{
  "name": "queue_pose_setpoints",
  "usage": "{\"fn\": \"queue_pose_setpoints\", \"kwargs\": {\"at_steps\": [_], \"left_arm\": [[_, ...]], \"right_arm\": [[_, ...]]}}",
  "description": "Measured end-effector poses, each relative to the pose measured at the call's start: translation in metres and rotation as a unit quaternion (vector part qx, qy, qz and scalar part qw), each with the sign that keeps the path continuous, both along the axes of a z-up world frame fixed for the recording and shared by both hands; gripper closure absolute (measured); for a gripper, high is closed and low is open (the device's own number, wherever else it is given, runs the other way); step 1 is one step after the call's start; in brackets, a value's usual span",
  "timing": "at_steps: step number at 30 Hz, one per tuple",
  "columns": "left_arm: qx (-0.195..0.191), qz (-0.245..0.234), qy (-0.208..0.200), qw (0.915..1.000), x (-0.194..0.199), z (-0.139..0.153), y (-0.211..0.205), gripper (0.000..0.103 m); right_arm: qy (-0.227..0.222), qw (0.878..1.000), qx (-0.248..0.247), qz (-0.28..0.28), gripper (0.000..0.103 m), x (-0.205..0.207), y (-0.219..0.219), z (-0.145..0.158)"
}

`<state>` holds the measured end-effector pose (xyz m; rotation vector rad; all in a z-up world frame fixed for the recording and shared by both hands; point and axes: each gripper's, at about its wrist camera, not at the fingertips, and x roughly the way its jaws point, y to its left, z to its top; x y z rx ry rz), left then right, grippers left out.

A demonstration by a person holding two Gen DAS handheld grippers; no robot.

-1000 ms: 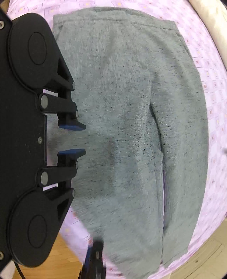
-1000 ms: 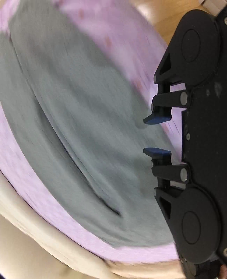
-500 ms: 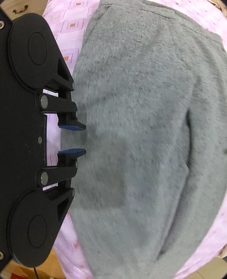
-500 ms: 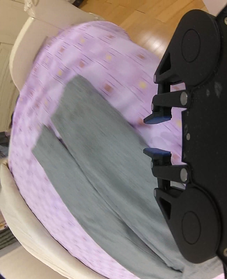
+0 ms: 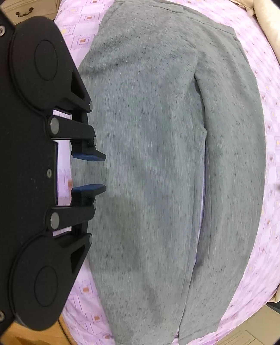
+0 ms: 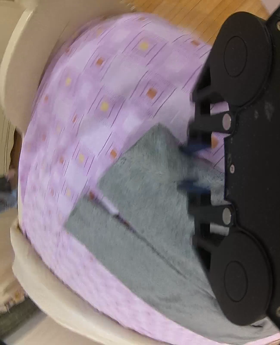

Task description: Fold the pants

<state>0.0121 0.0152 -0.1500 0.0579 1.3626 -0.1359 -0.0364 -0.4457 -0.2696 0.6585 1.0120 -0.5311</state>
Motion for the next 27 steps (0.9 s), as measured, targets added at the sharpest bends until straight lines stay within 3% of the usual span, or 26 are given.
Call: {"fn": "queue_pose_setpoints", "kwargs": {"at_steps": [3, 5, 9, 11, 12, 14, 16, 23, 27], "left_arm": [[-0.007, -0.002, 0.000, 1.0000, -0.006, 0.006, -0.008, 0.072], [-0.006, -0.009, 0.001, 0.9999, -0.006, 0.006, -0.019, 0.071], [0.005, -0.030, 0.012, 0.9995, -0.006, -0.002, -0.040, 0.071], [0.011, -0.039, 0.014, 0.9991, -0.005, -0.002, -0.049, 0.071], [0.010, -0.044, 0.011, 0.9989, -0.004, 0.000, -0.052, 0.071], [0.006, -0.052, 0.010, 0.9986, -0.004, 0.000, -0.056, 0.070], [0.007, -0.054, 0.014, 0.9984, -0.002, -0.001, -0.057, 0.070], [0.006, -0.035, 0.019, 0.9992, 0.001, -0.002, -0.060, 0.070], [0.015, -0.027, 0.024, 0.9992, -0.001, 0.002, -0.062, 0.070]], "right_arm": [[0.019, 0.997, -0.057, 0.044, 0.097, -0.007, 0.010, 0.032], [0.044, 0.995, -0.079, 0.051, 0.097, -0.015, 0.004, 0.034], [0.086, 0.994, -0.037, 0.064, 0.092, -0.013, -0.009, 0.005], [0.101, 0.991, -0.045, 0.071, 0.081, -0.013, -0.012, 0.012], [0.099, 0.991, -0.058, 0.062, 0.079, -0.013, -0.015, 0.021], [0.050, 0.993, -0.096, 0.053, 0.073, -0.016, -0.021, 0.041], [-0.001, 0.992, -0.101, 0.077, 0.066, -0.007, -0.031, 0.048], [0.023, 0.987, -0.068, 0.141, 0.064, 0.052, -0.068, 0.004], [0.036, 0.984, -0.044, 0.167, 0.063, 0.063, -0.076, -0.022]]}}
